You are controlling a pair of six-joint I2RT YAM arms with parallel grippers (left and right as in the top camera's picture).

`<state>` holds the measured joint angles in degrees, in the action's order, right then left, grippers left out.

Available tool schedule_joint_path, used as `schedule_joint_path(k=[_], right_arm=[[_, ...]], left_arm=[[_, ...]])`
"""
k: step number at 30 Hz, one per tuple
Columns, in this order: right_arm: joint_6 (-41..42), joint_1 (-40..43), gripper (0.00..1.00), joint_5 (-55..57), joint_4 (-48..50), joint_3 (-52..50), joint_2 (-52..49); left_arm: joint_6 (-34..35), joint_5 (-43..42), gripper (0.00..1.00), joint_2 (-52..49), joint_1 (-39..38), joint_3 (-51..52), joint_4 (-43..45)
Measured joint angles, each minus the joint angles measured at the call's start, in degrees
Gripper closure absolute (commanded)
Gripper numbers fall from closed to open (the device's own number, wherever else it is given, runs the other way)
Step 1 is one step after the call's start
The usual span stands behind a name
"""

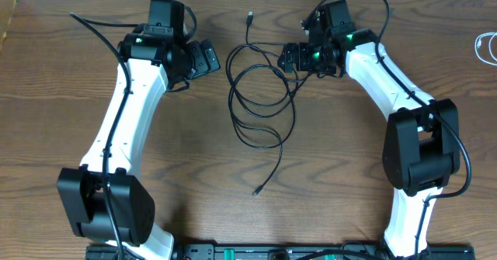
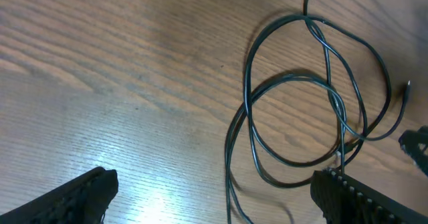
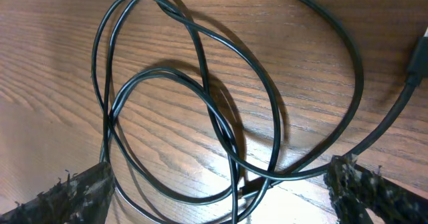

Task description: Untangle cables

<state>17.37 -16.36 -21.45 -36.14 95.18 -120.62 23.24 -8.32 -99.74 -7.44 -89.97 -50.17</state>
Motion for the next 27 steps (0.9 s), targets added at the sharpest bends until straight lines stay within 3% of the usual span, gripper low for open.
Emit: schedule_joint_path(k=[10,27], right_arm=[[-0.1,0.8,0.01,-1.2,0.0,0.0,0.0],[-0.7,1.9,0.01,-4.7,0.0,0.0,0.3]], left_arm=[[-3.8,-0.4,0.02,7.1,0.0,0.0,0.0],[-7.3,-0.4,0.02,11.0,0.0,0.0,-2.5]])
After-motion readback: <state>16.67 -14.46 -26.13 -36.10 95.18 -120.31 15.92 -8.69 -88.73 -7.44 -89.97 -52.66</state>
